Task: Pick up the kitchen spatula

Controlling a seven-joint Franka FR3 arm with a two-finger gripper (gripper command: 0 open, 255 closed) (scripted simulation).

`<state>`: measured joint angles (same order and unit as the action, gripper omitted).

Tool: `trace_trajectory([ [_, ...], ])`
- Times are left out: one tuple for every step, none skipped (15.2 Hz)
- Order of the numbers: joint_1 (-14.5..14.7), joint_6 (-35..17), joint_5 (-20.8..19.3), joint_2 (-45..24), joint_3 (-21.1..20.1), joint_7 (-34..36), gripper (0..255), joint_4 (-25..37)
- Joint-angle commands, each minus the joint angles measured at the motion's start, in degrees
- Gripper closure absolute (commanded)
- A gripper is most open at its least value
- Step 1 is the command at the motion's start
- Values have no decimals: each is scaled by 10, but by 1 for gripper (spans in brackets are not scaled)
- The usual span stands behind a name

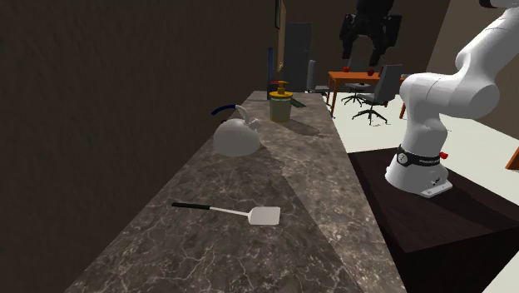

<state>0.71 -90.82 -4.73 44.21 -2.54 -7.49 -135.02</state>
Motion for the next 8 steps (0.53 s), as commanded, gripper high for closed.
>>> trace_trajectory([
  [0,0,0,0,0,0,0,0],
  [-1,-18,5,-13,-5,13,0,-4],
  [-2,-36,9,-27,-10,26,0,-8],
  [-3,-54,13,-42,-16,40,0,-11],
  [-4,-72,17,-58,-21,52,0,-13],
  [-5,-90,20,-74,-26,65,0,-14],
  [-7,-107,23,-91,-31,78,0,-14],
  [-8,-125,25,-109,-35,91,0,-13],
])
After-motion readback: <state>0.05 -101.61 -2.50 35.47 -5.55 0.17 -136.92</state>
